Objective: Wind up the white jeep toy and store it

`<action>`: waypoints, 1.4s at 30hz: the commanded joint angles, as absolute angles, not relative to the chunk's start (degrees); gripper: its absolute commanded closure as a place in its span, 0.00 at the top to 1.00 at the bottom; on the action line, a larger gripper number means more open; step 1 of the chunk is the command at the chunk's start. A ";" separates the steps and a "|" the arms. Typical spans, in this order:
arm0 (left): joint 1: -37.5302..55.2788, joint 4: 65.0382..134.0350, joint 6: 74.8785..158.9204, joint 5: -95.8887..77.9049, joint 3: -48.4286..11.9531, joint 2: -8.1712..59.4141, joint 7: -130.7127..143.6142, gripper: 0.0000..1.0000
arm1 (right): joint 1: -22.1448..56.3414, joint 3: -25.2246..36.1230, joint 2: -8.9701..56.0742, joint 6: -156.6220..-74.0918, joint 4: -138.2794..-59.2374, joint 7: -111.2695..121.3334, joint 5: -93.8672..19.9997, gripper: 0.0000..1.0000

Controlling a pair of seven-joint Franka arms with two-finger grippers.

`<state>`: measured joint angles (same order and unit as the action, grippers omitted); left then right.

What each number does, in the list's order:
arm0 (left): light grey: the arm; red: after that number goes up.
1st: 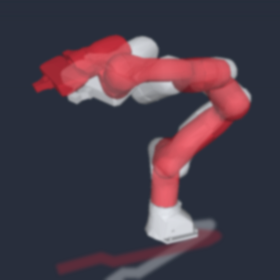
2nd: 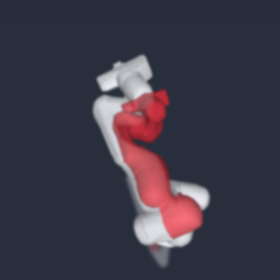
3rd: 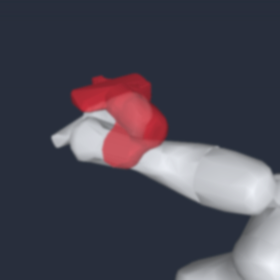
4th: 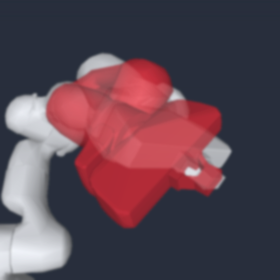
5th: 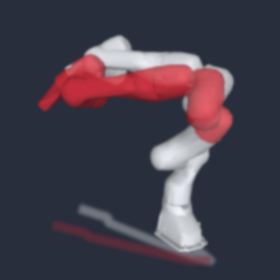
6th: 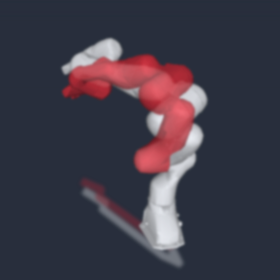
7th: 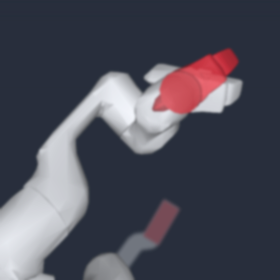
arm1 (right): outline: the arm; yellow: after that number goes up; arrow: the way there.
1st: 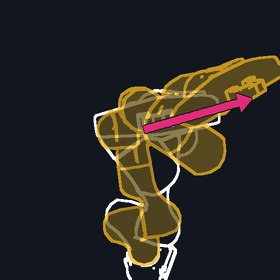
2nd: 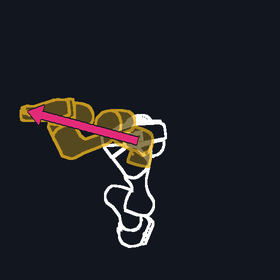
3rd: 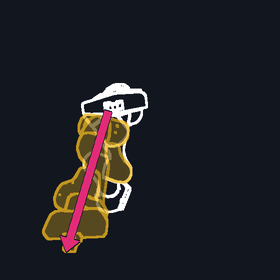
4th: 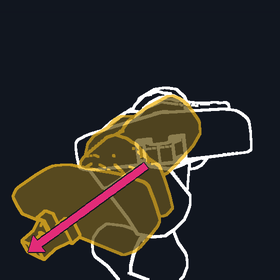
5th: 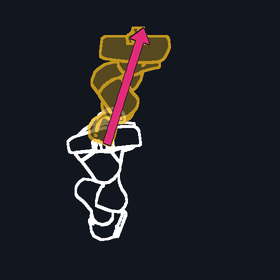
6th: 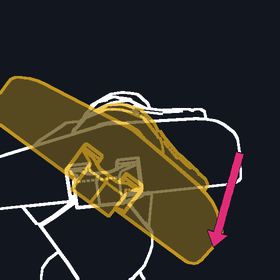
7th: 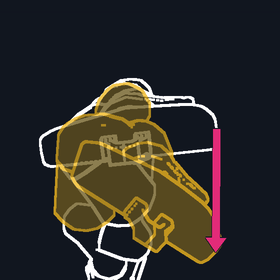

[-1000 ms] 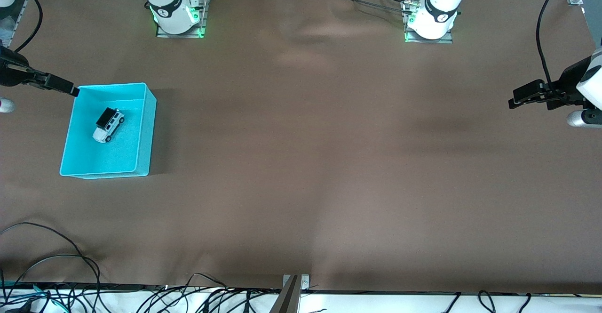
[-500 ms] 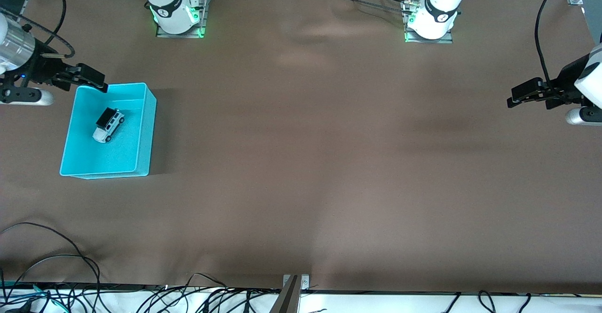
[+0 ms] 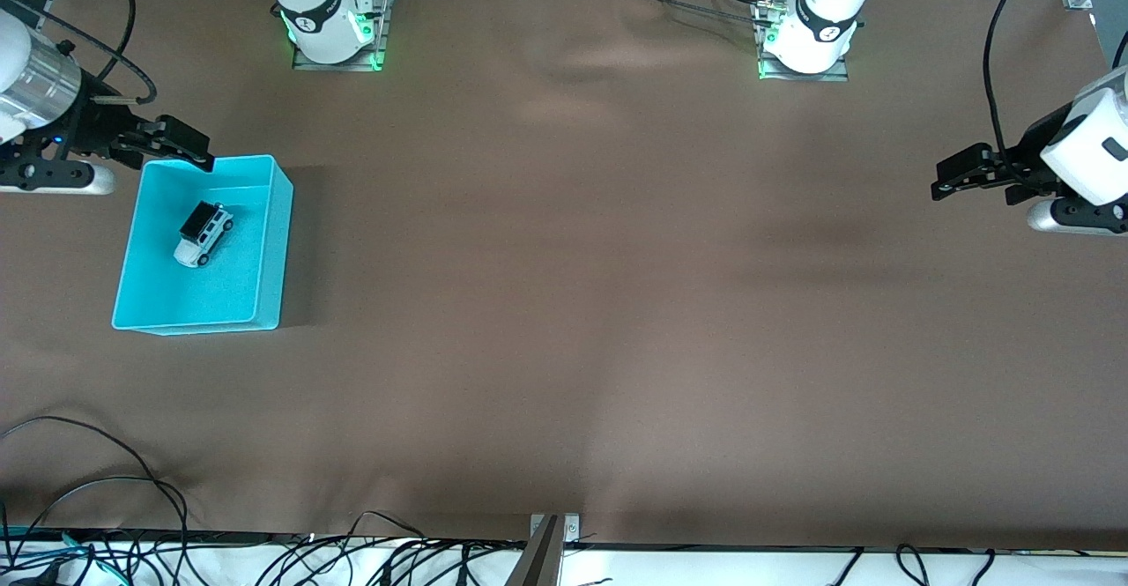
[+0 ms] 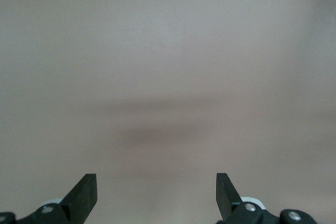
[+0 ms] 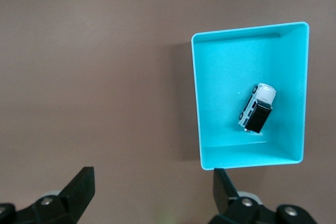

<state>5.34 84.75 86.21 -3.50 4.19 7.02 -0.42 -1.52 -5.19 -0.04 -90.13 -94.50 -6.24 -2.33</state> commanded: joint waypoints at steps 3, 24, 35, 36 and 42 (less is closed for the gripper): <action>7.65 85.17 85.96 -2.29 6.50 5.89 -0.09 1.00 | -1.32 -4.13 0.62 -87.01 -91.32 -6.15 -2.20 1.00; 7.65 85.34 85.61 3.15 4.93 5.62 -0.53 1.00 | 1.85 -1.67 0.88 -87.10 -91.58 -6.50 -1.14 1.00; 6.86 85.43 85.61 5.45 3.34 5.54 0.00 1.00 | 1.76 -1.76 1.49 -87.10 -91.41 -6.50 -0.44 1.00; 6.86 85.43 85.52 5.45 3.34 5.54 0.00 1.00 | 1.67 -1.76 1.49 -87.10 -91.41 -6.42 -0.44 1.00; 6.77 85.34 85.52 3.70 3.43 5.54 0.00 1.00 | 1.58 -1.76 1.49 -87.01 -91.58 -6.33 -0.35 1.00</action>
<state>6.79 84.90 86.02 3.89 3.49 6.45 -0.42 0.86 -2.40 1.04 -88.35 -92.85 -6.20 -1.40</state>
